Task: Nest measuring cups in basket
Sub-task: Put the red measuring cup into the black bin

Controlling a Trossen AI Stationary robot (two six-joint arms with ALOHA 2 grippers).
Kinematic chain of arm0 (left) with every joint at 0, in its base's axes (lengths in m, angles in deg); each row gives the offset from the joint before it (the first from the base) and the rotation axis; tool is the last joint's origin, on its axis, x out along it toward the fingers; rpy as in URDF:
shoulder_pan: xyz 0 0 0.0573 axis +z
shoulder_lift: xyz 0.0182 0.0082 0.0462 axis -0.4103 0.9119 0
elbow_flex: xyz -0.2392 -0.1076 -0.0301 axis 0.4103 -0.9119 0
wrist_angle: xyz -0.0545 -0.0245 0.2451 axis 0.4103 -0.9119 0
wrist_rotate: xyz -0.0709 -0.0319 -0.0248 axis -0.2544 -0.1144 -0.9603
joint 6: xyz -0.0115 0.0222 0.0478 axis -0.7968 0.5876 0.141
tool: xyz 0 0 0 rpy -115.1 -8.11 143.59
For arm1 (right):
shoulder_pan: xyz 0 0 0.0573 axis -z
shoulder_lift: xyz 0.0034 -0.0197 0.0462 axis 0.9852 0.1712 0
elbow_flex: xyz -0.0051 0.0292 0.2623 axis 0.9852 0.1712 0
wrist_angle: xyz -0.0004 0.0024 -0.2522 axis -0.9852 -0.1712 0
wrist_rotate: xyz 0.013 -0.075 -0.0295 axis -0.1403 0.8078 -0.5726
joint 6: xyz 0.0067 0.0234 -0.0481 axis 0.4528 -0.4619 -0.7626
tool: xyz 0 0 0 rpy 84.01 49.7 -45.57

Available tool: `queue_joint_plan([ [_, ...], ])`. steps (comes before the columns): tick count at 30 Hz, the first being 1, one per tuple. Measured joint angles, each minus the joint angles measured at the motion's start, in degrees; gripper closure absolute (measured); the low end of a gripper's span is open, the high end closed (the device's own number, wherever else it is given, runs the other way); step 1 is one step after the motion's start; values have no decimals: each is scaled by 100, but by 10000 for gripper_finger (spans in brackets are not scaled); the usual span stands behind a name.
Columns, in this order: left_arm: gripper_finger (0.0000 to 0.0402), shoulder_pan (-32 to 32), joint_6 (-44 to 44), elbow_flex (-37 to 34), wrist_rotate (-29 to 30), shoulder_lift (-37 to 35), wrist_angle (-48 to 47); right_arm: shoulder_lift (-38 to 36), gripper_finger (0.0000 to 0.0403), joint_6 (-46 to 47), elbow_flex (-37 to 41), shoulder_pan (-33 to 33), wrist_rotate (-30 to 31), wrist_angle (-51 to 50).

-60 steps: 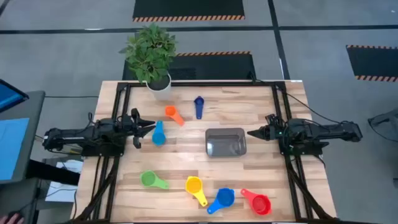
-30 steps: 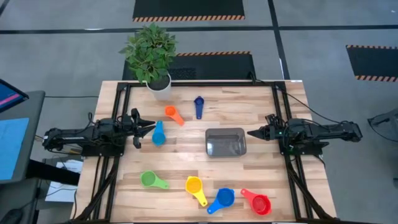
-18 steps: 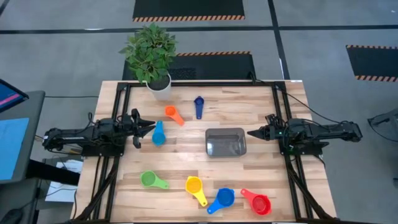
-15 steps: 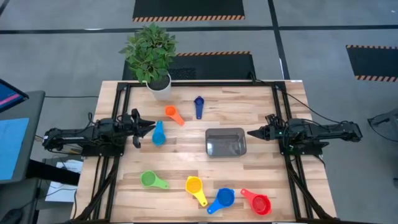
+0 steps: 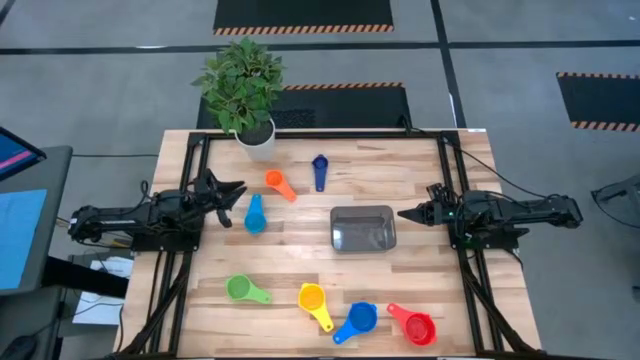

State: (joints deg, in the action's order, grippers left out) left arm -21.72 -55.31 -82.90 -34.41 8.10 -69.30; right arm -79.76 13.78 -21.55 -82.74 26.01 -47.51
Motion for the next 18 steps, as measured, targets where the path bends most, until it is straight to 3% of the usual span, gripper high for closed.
queue_joint_plan([
  [6,320,2,164,0,261,-2,22,0,361,-155,2,-1,-210,-14],
  [12,320,0,-253,0,159,0,13,0,361,-295,4,-1,-249,-15],
  [16,320,0,-464,0,-366,0,-18,0,361,-830,3,87,537,49],
  [18,320,0,-476,0,-757,0,-62,0,361,-1489,2,169,629,50],
])
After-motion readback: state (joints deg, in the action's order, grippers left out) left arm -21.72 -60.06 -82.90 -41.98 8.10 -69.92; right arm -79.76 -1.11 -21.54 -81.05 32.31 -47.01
